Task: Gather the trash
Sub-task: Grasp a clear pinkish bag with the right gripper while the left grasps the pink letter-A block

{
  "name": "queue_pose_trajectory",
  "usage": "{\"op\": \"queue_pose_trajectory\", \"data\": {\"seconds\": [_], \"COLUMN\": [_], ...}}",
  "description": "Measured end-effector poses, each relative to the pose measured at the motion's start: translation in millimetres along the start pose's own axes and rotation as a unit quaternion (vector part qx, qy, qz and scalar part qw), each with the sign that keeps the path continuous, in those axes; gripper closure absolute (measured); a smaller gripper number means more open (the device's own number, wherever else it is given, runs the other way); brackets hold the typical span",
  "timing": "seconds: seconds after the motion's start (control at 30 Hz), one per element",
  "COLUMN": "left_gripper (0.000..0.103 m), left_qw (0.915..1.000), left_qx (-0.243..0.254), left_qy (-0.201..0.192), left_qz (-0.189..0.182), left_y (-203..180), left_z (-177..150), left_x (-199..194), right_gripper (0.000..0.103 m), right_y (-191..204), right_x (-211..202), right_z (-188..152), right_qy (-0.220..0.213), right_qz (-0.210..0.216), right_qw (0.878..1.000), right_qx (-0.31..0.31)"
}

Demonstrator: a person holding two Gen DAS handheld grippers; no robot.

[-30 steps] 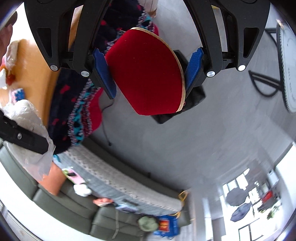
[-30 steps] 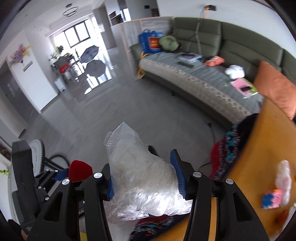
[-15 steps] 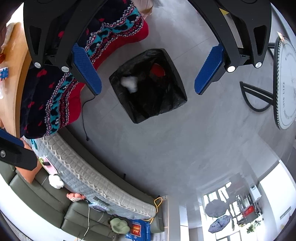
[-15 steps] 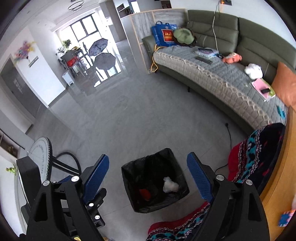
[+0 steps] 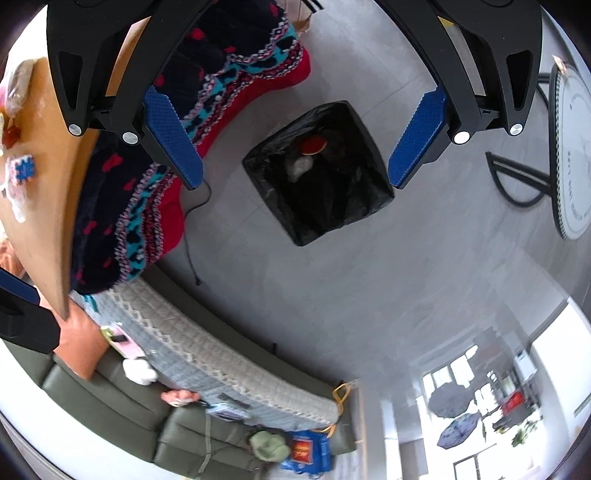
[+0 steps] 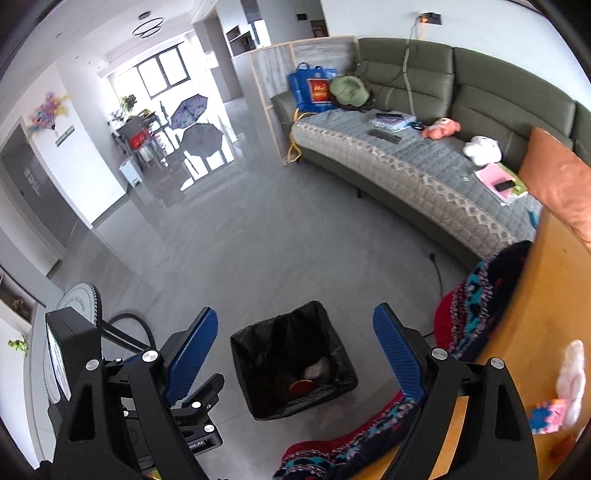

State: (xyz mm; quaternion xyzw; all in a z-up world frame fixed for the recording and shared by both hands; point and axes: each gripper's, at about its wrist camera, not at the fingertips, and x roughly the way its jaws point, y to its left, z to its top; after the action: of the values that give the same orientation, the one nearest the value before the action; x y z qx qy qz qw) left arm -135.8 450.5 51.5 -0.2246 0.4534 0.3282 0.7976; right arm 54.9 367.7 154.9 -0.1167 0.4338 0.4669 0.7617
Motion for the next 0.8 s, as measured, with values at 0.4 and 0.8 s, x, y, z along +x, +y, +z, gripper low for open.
{"op": "queue_pose_trajectory", "data": {"seconds": [0.4,0.8], "left_gripper": [0.006,0.006], "left_qw": [0.9953,0.9817], "left_qx": [0.082,0.161], "left_qy": [-0.019,0.000], "left_qz": [-0.048,-0.103], "left_y": [-117,-232], "left_z": [-10,-30], "left_x": [-25,-28], "right_gripper": [0.017,0.017], "right_y": [-102,-251], "right_x": [-69,-82], "right_z": [-25,-65], "right_qy": [-0.036,0.017], "right_qz": [-0.054,-0.183], "right_qw": [0.996,0.973], "right_qx": [0.053,0.143]}}
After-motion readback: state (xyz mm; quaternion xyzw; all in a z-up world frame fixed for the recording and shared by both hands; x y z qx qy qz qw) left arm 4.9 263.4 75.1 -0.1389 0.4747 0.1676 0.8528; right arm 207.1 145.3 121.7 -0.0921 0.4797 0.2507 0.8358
